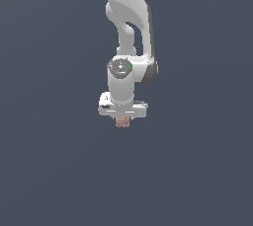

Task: Pick up the object and move it to a goal position.

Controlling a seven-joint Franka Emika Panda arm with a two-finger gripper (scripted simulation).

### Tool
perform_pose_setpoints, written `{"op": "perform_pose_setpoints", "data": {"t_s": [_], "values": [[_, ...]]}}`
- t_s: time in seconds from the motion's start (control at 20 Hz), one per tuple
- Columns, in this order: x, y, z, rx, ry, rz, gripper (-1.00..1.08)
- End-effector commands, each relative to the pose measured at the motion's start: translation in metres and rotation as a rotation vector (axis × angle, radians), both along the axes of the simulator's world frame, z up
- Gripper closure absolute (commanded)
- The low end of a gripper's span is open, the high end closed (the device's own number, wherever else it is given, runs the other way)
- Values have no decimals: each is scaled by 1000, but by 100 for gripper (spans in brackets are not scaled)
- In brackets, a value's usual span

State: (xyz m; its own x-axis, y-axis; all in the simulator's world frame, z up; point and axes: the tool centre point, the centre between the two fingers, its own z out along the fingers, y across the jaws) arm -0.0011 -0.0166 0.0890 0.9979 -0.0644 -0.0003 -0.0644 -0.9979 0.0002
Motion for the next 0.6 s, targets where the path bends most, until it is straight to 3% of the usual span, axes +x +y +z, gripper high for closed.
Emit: {"op": "perform_pose_setpoints", "data": {"t_s": [0.0,0.55], "values": [[1,6,21,0,-1,0,108],[6,40,142,-1,-1,0,108]]}}
